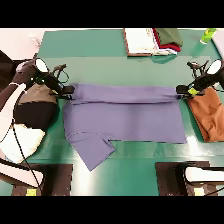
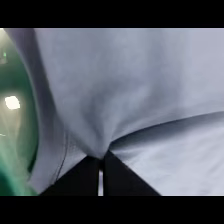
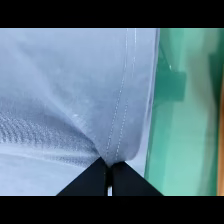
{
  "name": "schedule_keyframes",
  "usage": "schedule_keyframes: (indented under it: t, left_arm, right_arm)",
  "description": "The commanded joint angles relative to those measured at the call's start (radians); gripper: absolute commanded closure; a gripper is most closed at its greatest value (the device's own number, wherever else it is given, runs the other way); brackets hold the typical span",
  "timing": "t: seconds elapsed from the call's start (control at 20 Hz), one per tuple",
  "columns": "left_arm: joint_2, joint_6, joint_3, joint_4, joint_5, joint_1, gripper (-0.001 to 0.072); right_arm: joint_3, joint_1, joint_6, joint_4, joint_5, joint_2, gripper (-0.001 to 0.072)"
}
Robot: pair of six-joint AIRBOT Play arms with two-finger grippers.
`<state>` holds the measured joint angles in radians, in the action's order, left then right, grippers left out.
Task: Fold the shirts.
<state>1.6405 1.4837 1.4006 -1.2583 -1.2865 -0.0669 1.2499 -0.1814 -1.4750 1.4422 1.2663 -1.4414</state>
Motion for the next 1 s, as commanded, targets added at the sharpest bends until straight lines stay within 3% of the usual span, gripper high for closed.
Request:
schedule_keyframes:
  t: [0.0,0.05,0.1,0.2,0.3,0.35,0.6,0.7,0.95]
  left_arm:
    - [-0.002,0.002,-0.037,0.014,0.019,0.001,0.0422]
    - [-0.002,0.011,-0.037,0.013,0.010,0.001,0.0248]
    - [-0.003,0.010,-0.037,0.013,-0.001,0.001,0.0250]
    - [-0.033,0.010,-0.037,0.002,-0.025,0.001,0.0251]
    - [-0.118,0.011,-0.039,-0.030,-0.028,0.001,0.0339]
    - [-0.170,0.011,-0.046,-0.031,-0.034,0.001,0.0337]
    - [-0.499,0.048,-0.316,-0.031,-0.026,0.001,0.0338]
    - [-0.607,0.071,-0.469,-0.020,-0.001,0.001,0.0338]
    - [-0.726,0.090,-0.723,0.021,0.050,0.001,0.0338]
  right_arm:
    - [-0.034,-0.001,-0.005,-0.018,-0.010,0.005,0.0529]
    - [-0.024,-0.001,-0.006,-0.031,-0.006,0.005,0.0308]
    - [-0.006,-0.001,-0.008,-0.037,-0.001,0.006,0.0290]
    - [0.039,-0.001,-0.009,-0.033,0.026,0.026,0.0290]
    - [0.047,-0.003,-0.009,-0.016,0.040,0.089,0.0291]
    - [0.029,-0.010,-0.009,0.004,0.050,0.129,0.0291]
    - [-0.246,-0.108,-0.009,0.027,0.095,0.352,0.0290]
    - [-0.381,-0.170,-0.008,0.027,0.104,0.421,0.0199]
    - [-0.650,-0.246,-0.009,0.024,0.094,0.524,0.0202]
